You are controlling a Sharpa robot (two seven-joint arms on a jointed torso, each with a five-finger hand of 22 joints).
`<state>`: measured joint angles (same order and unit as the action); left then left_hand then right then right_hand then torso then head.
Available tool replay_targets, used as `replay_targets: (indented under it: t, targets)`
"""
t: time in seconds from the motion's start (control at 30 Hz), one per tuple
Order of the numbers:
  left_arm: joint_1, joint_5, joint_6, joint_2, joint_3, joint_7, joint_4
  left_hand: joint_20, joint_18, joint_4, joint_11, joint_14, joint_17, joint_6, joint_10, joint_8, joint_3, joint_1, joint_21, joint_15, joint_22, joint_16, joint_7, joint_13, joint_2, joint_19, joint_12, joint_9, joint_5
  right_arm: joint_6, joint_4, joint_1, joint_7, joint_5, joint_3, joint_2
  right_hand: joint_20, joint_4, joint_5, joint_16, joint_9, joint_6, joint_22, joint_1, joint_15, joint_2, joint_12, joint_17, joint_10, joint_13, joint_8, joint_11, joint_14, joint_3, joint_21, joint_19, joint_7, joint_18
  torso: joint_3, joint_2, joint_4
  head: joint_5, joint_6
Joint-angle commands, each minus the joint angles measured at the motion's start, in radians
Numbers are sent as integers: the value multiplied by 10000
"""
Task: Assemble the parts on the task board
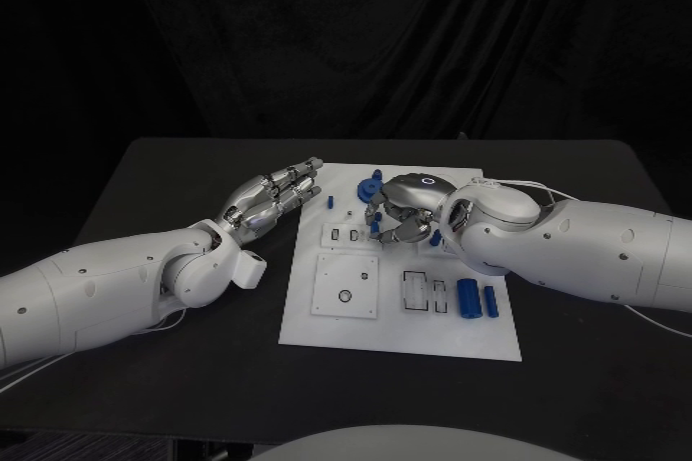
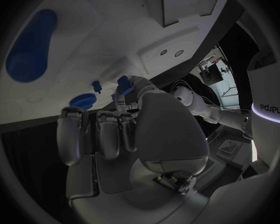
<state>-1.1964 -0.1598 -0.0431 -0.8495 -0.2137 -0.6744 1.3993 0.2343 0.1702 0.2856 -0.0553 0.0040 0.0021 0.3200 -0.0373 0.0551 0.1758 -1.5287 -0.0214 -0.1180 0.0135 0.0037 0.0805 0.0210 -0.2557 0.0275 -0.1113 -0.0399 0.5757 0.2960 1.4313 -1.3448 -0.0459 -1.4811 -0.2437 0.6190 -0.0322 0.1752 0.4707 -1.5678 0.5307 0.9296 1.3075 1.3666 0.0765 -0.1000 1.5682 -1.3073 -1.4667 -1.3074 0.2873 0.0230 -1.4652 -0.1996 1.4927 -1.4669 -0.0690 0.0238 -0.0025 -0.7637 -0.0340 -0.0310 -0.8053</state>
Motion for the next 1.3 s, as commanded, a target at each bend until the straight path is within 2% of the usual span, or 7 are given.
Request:
replay_targets:
  t: [0.03,0.37,0.63,1.07,1.2,1.3]
  targets:
    - [18,-32,-145,24,7,-93,7,86,105,-24,-81,-27,-15,19,6,50,-58,-16,-42,-68,10,-29,64,9,29,10,-10,-2,19,-162,-29,32,-277,-238,8,-21,-99,40,45,-30,1073,-11,2331,13,-77,57,26,-2635,-1041,-2634,-53,-86,-1056,-38,-54,-472,-3,-10,1,1,6,-1,-6]
    - [18,-32,-165,28,7,-76,-2,86,105,-24,-81,-27,-15,19,6,50,-58,-16,-42,-68,10,-29,64,9,29,10,-10,-2,19,-311,-120,43,-335,-277,7,-74,-128,65,46,-30,1075,-149,2326,-14,-101,46,26,-2635,-1041,-2634,-199,-111,-1056,-55,-67,-463,-43,-7,-1,4,19,-15,-55]
    - [19,-32,-189,39,7,-66,-9,84,105,-22,-92,-26,-14,36,1,55,-68,-13,-39,-60,8,-29,68,13,25,6,-26,-4,12,-410,-200,58,-359,-280,7,-106,-171,120,51,-30,971,-340,2312,-60,-142,20,26,-2635,-1041,-2634,-506,-155,-1056,-105,-110,-434,-100,4,6,3,8,-3,-112]
    - [19,-32,-195,48,7,-67,-20,84,105,-22,-92,-26,-14,36,1,55,-68,-13,-39,-60,8,-29,68,13,25,6,-26,-4,12,-505,-234,86,-402,-281,7,-134,-185,140,51,-30,915,-391,2306,-79,-154,2,26,-2635,-1041,-2634,-617,-169,-1056,-122,-128,-422,-117,9,0,-1,14,5,-163]
    - [19,-32,-194,49,7,-65,-16,82,106,-21,-109,-27,-15,54,0,62,-75,-9,-39,-51,8,-29,83,13,24,7,-26,-7,10,-533,-238,89,-398,-281,7,-139,-213,193,51,-30,731,-559,2292,-120,-175,-52,26,-2635,-1041,-2634,-940,-188,-1056,-175,-172,-394,-138,21,0,0,12,4,-167]
    - [19,-32,-183,44,7,-69,-16,82,106,-21,-109,-27,-15,54,0,62,-75,-9,-39,-51,8,-29,83,13,24,7,-26,-7,10,-572,-245,90,-392,-281,7,-142,-238,261,50,-30,464,-791,2282,-170,-187,-121,26,-2635,-1041,-2634,-1329,-208,-1056,-239,-204,-374,-150,28,3,2,14,-2,-164]
